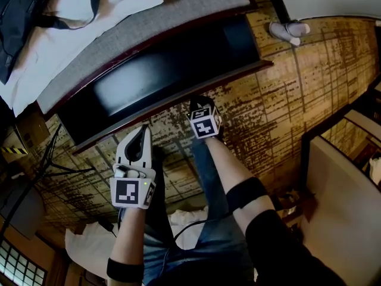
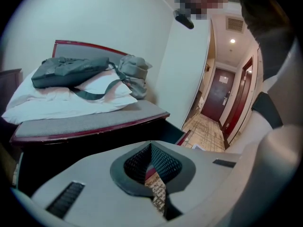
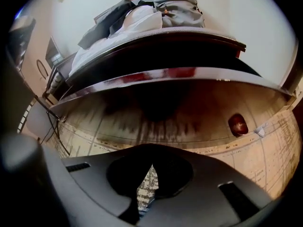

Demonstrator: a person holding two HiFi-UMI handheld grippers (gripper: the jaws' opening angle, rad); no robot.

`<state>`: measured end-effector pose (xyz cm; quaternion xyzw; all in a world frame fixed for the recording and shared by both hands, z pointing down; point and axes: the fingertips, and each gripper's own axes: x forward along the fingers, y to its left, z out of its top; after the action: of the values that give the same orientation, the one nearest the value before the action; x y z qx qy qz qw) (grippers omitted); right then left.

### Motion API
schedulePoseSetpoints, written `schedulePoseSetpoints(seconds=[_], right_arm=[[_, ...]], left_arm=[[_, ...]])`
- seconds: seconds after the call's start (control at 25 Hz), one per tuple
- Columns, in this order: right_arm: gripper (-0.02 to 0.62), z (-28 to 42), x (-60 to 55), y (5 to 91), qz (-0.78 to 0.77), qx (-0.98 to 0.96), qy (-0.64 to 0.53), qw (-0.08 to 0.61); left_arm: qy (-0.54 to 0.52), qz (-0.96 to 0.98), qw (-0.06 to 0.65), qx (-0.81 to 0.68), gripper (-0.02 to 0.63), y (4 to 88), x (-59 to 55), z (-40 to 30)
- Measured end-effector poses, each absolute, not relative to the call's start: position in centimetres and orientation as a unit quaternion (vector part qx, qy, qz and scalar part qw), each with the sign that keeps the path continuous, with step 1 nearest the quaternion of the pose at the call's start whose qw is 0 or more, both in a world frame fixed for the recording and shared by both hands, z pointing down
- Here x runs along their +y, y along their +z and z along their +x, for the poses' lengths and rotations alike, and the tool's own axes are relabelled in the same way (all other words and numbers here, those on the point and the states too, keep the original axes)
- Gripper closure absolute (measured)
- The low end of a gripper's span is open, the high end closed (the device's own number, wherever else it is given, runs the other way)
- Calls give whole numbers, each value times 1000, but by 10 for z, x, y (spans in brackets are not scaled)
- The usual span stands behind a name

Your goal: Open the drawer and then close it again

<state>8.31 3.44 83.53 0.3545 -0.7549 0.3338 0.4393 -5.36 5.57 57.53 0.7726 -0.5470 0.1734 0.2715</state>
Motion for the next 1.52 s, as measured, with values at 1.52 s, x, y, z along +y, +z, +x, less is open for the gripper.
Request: schedulePoseSetpoints(seconds=[1.52], right_arm=[[595,20,-101,823,416,-776,310,360]], left_arm=[[157,734,285,-597,603,618,46,-97]])
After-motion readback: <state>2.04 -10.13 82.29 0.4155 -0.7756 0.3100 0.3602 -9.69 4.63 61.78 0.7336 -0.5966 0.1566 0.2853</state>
